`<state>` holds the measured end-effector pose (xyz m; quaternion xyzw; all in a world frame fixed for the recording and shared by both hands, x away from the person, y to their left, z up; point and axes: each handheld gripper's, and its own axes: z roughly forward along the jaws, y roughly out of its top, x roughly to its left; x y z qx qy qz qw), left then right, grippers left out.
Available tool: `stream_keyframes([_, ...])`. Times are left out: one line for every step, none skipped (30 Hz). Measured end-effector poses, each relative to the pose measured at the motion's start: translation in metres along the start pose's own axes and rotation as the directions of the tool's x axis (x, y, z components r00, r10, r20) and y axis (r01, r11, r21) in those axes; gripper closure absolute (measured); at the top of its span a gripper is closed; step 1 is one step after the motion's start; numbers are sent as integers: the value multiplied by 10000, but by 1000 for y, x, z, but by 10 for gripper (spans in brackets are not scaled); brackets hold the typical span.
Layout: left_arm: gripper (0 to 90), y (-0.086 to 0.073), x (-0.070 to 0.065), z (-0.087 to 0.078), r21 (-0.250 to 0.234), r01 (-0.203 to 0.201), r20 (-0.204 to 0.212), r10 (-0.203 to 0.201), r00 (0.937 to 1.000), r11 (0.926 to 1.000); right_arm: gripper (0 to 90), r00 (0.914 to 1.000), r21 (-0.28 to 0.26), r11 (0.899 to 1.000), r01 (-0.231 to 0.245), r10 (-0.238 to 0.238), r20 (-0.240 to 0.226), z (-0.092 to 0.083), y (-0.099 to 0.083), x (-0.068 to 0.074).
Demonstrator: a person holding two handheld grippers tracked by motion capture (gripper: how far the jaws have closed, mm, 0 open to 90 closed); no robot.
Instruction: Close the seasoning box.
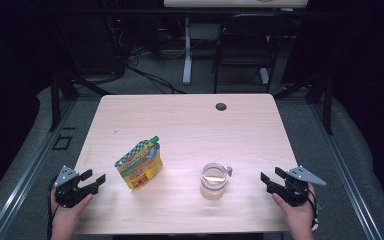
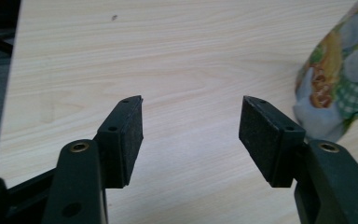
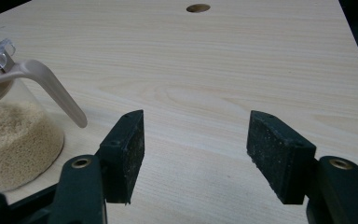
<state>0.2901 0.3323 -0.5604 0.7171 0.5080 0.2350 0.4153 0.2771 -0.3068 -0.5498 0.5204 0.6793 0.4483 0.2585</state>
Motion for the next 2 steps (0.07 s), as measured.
stream_keyframes([391, -1, 1, 0, -138, 42, -157, -44, 9999, 9999, 369, 10000, -12, 10000, 14, -14, 0, -1, 0, 0])
stream_keyframes([391, -1, 3, -1, -277, 173, -165, -177, 9997, 9995, 390, 10000, -76, 10000, 19, -19, 32, -2, 1, -1])
